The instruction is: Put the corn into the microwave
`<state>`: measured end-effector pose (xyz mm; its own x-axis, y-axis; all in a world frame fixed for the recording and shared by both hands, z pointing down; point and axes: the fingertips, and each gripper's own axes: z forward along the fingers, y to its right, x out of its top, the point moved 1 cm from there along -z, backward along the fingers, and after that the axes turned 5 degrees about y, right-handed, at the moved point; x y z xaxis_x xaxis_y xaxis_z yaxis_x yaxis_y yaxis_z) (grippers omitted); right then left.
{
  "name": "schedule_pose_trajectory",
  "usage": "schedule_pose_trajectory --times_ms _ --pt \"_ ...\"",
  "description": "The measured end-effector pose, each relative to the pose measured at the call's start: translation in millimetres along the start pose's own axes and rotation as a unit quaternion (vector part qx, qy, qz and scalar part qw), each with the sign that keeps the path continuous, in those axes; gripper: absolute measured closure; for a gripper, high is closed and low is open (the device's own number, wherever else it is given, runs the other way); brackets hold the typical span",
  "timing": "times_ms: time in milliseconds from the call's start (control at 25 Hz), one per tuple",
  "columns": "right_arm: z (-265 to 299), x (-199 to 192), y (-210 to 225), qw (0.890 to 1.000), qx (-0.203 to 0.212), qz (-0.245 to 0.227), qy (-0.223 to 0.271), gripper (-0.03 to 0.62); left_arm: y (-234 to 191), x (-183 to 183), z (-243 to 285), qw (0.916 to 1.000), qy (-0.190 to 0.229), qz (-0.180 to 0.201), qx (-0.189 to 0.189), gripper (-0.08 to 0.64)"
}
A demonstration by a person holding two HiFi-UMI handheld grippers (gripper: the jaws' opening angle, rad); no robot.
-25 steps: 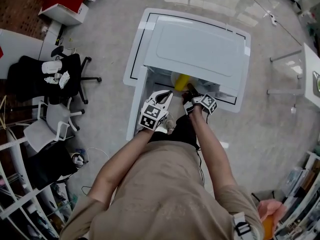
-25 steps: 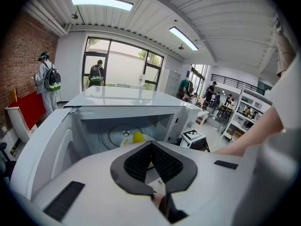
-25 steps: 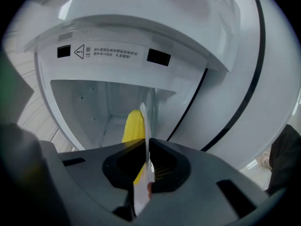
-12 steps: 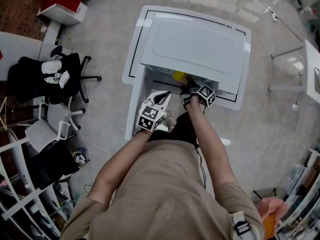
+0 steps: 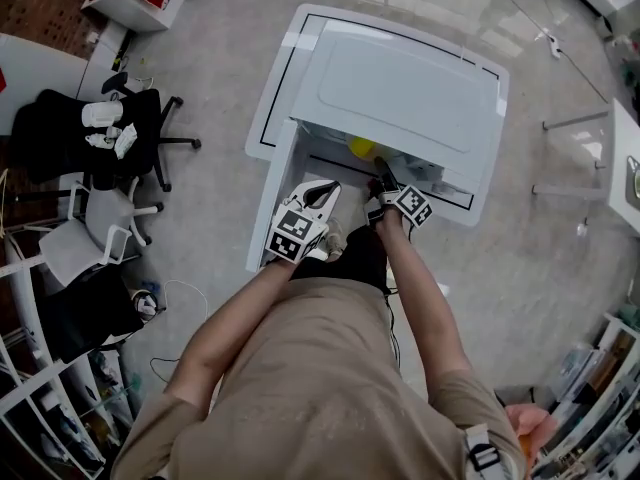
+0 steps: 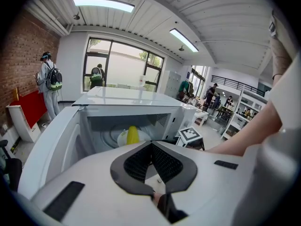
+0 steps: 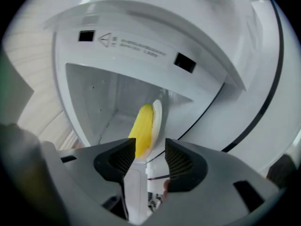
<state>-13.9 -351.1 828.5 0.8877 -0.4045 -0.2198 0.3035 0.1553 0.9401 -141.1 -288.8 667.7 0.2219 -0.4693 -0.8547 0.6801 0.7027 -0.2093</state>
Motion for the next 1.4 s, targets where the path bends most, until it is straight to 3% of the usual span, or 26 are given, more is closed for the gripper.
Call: schedule_pose_trajectory --times_ms 80,160,200,240,320,360,400,600,960,1400 --pt "-8 -6 0 0.995 -0.019 -0.093 -0.022 0.407 2 0 -2 1.0 0.001 -0.003 -0.002 0.555" --pt "-10 -13 1 0.973 -0.041 -0.223 -0.051 0.386 4 1 -4 1.0 0.004 -0.004 -0.005 0.555" --pt "-10 -16 1 0.95 -0.052 -0.303 -0.062 0.371 5 2 -5 1.0 0.005 -0.003 -0.006 0.555" --pt "-9 -18 -1 0.919 -0.064 -0.382 -0.068 0.36 5 2 -5 0.9999 0.007 -0.002 -0.008 0.555" --pt "-8 -19 -5 0.86 -0.087 -0.497 -0.07 0.34 7 3 -6 0.9999 0.008 -0.001 -0.01 0.555" --pt "-6 -18 -6 0.842 -0.096 -0.526 -0.068 0.334 8 3 -5 0.9999 0.009 -0.001 -0.011 0.555" --pt "-5 -17 -6 0.832 -0.103 -0.54 -0.066 0.331 9 3 -5 0.9999 0.008 -0.002 -0.012 0.555" --pt "5 -18 -2 0.817 -0.114 -0.56 -0.079 0.33 4 1 -6 0.9999 0.004 -0.009 -0.009 0.555" --pt "22 -9 5 0.805 -0.136 -0.571 -0.088 0.33 -7 9 -13 0.9991 0.016 -0.039 0.004 0.555" --pt "43 -9 0 0.805 -0.153 -0.566 -0.089 0.33 6 12 -6 0.9992 0.016 -0.035 -0.011 0.555"
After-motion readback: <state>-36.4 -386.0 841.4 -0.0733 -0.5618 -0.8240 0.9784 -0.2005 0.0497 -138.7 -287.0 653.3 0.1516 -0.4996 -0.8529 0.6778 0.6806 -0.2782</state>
